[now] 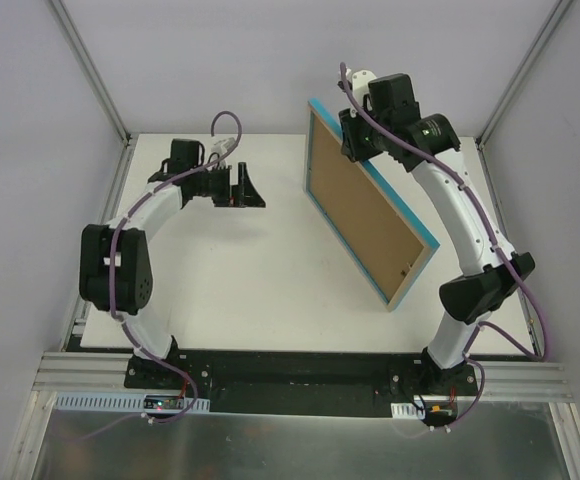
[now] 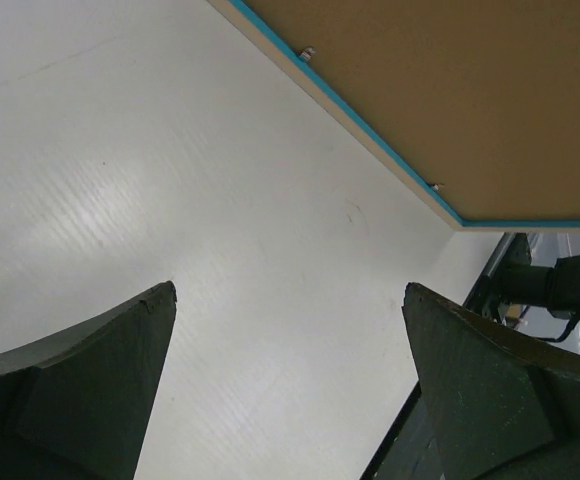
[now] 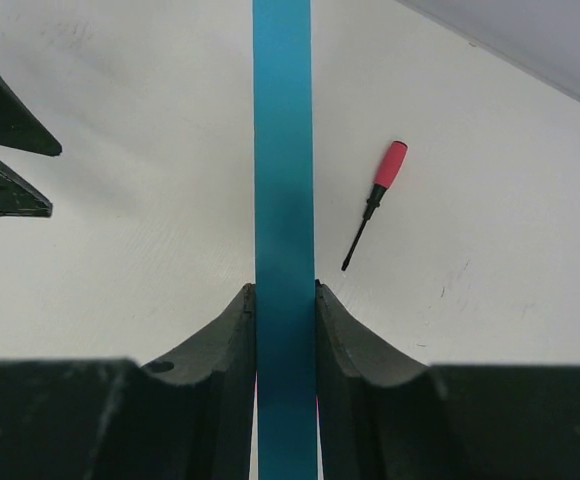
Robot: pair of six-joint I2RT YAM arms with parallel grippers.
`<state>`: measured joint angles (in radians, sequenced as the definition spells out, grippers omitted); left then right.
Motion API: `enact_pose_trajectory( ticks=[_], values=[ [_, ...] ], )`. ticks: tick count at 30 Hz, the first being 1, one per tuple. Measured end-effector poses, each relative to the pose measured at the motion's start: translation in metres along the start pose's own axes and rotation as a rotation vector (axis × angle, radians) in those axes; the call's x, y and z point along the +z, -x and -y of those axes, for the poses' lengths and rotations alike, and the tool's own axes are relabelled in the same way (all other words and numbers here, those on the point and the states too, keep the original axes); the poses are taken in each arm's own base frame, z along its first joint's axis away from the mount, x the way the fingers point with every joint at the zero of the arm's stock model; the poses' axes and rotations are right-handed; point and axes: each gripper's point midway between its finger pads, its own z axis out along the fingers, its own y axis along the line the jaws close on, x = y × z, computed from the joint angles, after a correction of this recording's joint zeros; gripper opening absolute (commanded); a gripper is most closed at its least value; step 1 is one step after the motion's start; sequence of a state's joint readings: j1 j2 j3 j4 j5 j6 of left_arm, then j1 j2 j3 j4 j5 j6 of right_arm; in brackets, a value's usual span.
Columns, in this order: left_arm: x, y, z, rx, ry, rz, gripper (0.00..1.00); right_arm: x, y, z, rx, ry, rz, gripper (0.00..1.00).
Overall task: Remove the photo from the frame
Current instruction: Turn over the photo frame at the center of the board.
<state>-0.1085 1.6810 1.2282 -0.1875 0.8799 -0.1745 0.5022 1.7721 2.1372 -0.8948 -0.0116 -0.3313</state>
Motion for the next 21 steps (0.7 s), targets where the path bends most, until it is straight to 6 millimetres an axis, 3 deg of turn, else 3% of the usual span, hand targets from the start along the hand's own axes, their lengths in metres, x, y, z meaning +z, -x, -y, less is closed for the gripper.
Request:
enact_pose_trajectory(
  ticks=[13,21],
  values=[
    [0.102,0.017,-0.016,-0.105,0.034,-0.091,0.92,0.002,-0.003,0.055,0.168,-0.061,0.014,0.0],
    [0.131,0.006,-0.023,-0.159,0.074,-0.122,0.9,0.001,-0.01,0.077,0.262,-0.046,0.042,0.0]
  ],
)
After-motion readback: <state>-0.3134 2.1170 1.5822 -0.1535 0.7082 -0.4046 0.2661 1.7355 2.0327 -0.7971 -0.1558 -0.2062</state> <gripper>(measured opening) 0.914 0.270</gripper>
